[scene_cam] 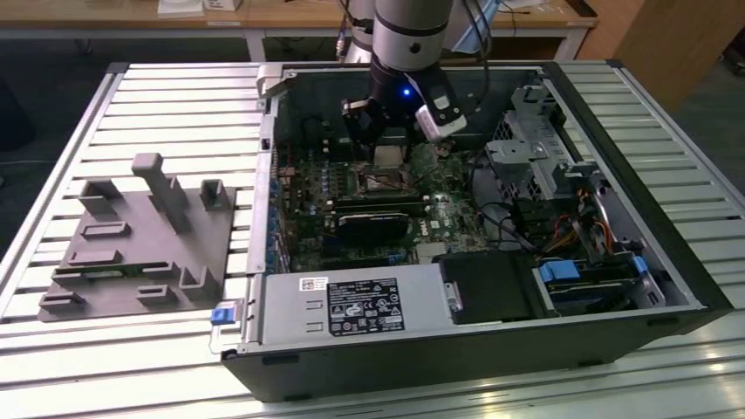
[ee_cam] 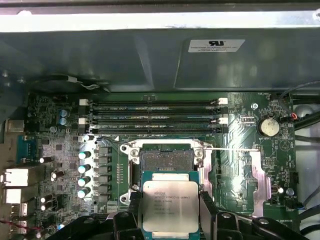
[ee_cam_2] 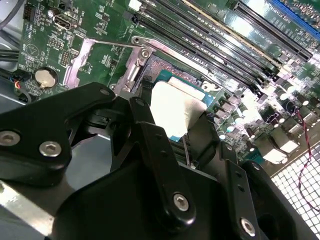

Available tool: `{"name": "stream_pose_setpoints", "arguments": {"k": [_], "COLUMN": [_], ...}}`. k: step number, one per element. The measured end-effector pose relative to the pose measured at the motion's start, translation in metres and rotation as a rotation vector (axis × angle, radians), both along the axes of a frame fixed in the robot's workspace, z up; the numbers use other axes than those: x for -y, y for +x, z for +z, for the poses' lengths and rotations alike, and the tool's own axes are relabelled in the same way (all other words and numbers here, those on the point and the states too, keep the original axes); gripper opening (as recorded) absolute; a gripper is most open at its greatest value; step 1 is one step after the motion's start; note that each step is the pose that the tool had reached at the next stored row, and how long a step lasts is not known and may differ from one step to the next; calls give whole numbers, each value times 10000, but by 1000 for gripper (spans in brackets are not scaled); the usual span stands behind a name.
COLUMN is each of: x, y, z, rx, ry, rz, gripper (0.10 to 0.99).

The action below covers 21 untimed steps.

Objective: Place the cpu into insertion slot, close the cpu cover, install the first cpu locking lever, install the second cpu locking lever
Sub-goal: 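Place the cpu into insertion slot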

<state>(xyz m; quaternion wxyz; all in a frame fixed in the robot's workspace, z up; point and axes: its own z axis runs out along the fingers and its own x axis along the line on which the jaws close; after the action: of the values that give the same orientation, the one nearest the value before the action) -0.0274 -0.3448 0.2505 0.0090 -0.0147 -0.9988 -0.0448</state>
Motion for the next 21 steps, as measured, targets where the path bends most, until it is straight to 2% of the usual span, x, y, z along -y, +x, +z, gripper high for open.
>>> {"name": "stream_pose_setpoints", "arguments": {"k": [21], "x": [0], "y": [0], "z": [-21], "rx": [0], "ry": [0], "rz": [-3593], "gripper": [537]}}
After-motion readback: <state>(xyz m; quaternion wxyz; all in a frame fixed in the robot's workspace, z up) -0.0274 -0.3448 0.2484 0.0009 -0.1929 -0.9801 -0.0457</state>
